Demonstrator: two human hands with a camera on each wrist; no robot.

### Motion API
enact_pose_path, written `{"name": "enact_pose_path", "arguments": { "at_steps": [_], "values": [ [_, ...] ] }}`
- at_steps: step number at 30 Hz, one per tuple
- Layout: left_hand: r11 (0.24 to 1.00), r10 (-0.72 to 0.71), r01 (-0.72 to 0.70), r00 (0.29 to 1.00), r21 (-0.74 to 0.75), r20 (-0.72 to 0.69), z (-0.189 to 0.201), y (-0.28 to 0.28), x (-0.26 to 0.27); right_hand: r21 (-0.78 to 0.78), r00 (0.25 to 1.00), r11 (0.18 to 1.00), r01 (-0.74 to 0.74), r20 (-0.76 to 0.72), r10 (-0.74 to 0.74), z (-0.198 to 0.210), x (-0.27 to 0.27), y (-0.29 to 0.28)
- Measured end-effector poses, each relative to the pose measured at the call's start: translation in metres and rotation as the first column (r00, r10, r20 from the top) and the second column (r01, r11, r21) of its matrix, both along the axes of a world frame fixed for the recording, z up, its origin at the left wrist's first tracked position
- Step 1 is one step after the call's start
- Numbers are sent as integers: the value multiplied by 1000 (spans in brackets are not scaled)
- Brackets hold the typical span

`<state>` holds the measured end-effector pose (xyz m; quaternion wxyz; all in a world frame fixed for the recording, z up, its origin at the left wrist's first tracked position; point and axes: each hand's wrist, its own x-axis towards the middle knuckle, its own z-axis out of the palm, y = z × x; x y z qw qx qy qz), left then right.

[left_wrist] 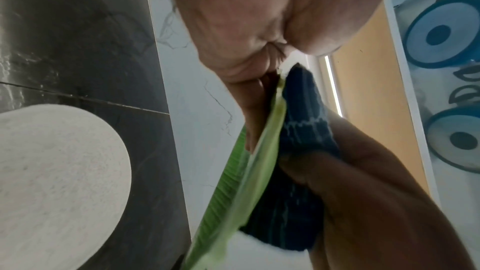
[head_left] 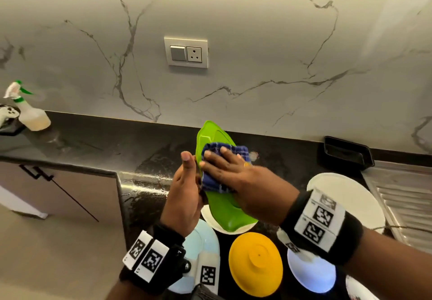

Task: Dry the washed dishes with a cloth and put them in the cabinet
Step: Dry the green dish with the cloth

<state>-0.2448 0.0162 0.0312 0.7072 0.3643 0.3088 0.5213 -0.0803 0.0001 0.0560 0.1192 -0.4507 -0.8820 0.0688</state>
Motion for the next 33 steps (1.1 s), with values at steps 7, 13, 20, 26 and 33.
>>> {"name": "enact_pose_path", "arguments": {
  "at_steps": [7,13,20,26,33],
  "values": [
    [990,122,-128,988,-60,-99,-13,2,1,89,968,971,-220,145,206,-24,17,-27],
    [955,292,-296,951,-26,-104,-26,2,12,19,997,997,-68,-21,69,-10,30,12],
    [911,411,-406,892,65,-190,-29,15,0,73,985,983,-166,62,162,-13,25,1],
    [900,432,-394,860,184,-273,-32,17,-12,120,956,952,-283,116,270,-17,37,0],
    [896,416,-292,815,334,-404,-17,8,-5,-62,969,997,36,-241,-50,36,22,69]
  ]
}}
